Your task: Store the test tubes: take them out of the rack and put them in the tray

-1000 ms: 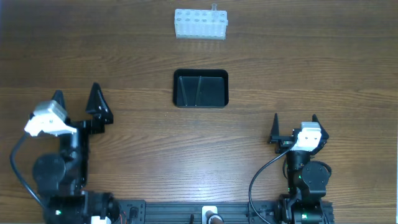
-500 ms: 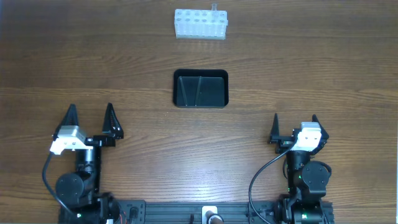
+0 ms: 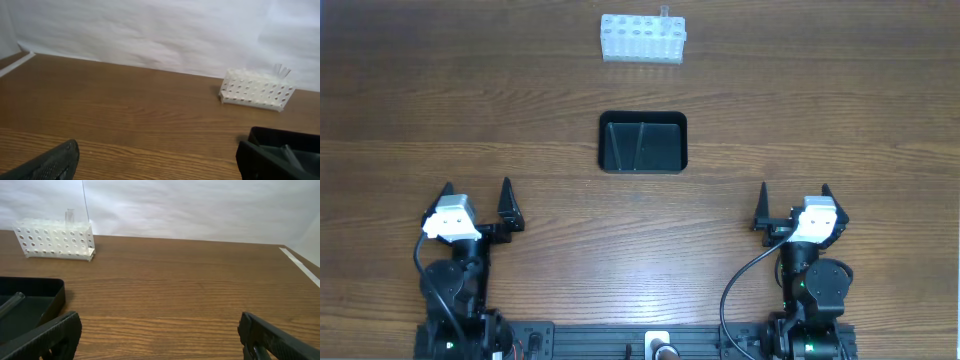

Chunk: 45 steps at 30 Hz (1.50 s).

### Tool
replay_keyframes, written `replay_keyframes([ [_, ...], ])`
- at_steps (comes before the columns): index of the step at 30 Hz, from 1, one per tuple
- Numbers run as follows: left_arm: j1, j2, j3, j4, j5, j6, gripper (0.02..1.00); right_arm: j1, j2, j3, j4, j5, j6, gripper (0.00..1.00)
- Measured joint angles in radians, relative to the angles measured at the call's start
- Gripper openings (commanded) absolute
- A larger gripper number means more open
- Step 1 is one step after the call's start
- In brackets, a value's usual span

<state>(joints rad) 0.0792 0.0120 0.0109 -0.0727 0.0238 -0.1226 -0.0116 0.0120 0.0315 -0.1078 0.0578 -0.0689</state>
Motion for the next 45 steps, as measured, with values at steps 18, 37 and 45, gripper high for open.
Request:
replay_keyframes([
  [18, 0.0, 0.0, 0.0, 0.0, -0.002, 0.038, 0.998, 0.0, 0.0, 0.0, 0.0, 0.0, 0.0, 0.991],
  [37, 0.0, 0.0, 0.0, 0.0, -0.002, 0.041, 0.998, 0.0, 0.0, 0.0, 0.008, 0.003, 0.004, 0.993],
  [45, 0.0, 0.0, 0.0, 0.0, -0.005, 0.042, 0.996, 0.0, 0.008, 0.174, -0.094, -0.029, 0.043, 0.991],
])
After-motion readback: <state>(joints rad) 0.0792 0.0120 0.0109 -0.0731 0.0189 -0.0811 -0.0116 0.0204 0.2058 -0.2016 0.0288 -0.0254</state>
